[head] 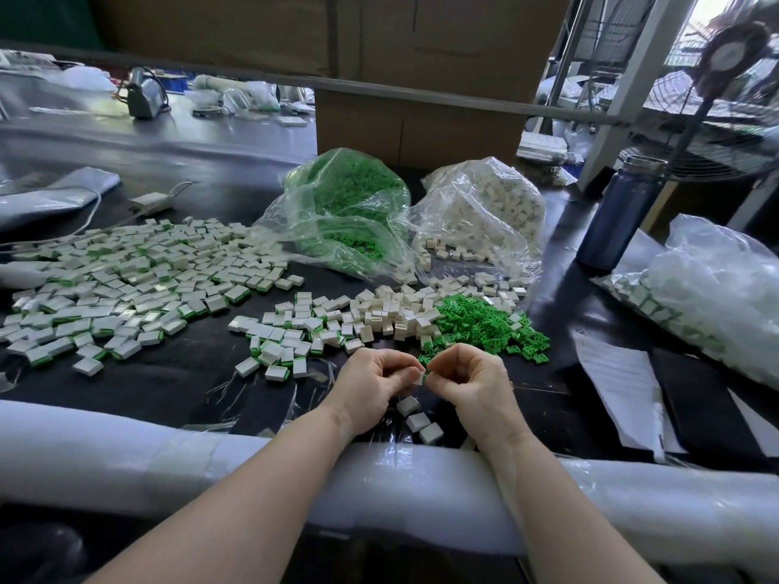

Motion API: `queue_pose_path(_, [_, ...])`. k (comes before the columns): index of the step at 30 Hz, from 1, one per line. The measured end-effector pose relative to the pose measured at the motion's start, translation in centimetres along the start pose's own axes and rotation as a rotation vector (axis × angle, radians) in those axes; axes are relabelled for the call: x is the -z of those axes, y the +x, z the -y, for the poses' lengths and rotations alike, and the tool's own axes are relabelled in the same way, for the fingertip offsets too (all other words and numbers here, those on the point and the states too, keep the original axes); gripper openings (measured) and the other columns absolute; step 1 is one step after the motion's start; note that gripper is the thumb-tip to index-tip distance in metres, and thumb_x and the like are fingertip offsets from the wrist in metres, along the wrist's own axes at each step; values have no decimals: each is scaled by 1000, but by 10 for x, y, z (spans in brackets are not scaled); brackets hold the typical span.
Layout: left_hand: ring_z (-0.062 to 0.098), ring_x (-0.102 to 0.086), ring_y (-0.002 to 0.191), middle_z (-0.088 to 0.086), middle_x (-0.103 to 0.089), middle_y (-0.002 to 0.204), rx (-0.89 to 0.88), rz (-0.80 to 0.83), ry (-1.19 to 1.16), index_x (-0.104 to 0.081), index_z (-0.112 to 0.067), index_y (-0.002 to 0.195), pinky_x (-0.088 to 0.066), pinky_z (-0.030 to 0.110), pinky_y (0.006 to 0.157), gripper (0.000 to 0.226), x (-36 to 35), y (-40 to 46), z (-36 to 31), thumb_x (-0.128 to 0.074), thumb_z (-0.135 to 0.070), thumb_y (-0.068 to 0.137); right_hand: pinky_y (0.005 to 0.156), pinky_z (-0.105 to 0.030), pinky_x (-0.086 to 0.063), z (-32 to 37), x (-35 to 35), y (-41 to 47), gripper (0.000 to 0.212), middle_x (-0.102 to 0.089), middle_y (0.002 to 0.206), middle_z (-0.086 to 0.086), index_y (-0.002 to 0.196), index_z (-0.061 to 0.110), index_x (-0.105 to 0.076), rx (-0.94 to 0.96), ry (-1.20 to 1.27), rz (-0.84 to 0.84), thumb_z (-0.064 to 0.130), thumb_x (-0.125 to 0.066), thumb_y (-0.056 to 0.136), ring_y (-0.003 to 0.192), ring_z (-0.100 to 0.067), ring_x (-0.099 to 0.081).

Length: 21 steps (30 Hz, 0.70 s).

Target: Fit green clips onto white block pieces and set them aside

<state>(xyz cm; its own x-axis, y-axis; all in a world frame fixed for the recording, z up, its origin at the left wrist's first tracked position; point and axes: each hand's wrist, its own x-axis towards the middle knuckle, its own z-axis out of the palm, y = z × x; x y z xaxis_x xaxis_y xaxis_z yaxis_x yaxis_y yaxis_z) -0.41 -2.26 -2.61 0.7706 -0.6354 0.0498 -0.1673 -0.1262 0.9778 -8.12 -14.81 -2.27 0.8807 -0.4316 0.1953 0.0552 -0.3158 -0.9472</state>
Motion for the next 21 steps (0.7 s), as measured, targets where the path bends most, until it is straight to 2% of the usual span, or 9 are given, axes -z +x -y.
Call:
queue_pose_path(5, [9, -61, 75, -2, -66, 77, -18, 20, 39, -69, -11, 86, -52, 17, 79, 12, 1, 0, 0, -62, -2, 85, 60, -17, -50, -1, 2, -1, 27, -65, 64, 2, 64, 17, -64, -16, -20, 24, -8, -72, 70, 61, -6, -60])
queue_pose_path(11, [9, -60, 77, -5, -64, 76, -68, 33, 189, -71, -8, 89, -50, 22, 85, 9, 0, 0, 3, -65, -4, 83, 61, -20, -51, -2, 2, -1, 28, -65, 64, 2, 64, 17, -63, -35, -12, 66, -8, -73, 70, 62, -7, -61])
queue_pose_path(15, [4, -62, 75, -5, -67, 78, -65, 2, 61, -70, -15, 84, -49, 13, 78, 12, 2, 0, 1, -62, -6, 86, 64, -22, -53, 0, 0, 1, 15, -68, 70, -6, 73, 10, -67, -25, 43, 24, -3, -74, 72, 66, -12, -63])
queue_pose_path(19, [11, -59, 72, 2, -64, 77, -71, -43, 8, -67, -16, 89, -50, 19, 70, 9, 3, 0, 0, -60, -10, 88, 61, -15, -50, 1, -1, 2, 15, -70, 66, 1, 73, 13, -69, -10, 99, -36, -2, -70, 78, 63, -7, -66])
queue_pose_path(21, [12, -57, 70, 4, -60, 76, -75, -20, -11, -63, -18, 90, -49, 20, 68, 11, 2, 0, 0, -60, -8, 88, 61, -16, -50, 0, -1, 3, 15, -69, 67, -1, 73, 12, -69, -26, 92, -68, -2, -69, 79, 62, -7, -64])
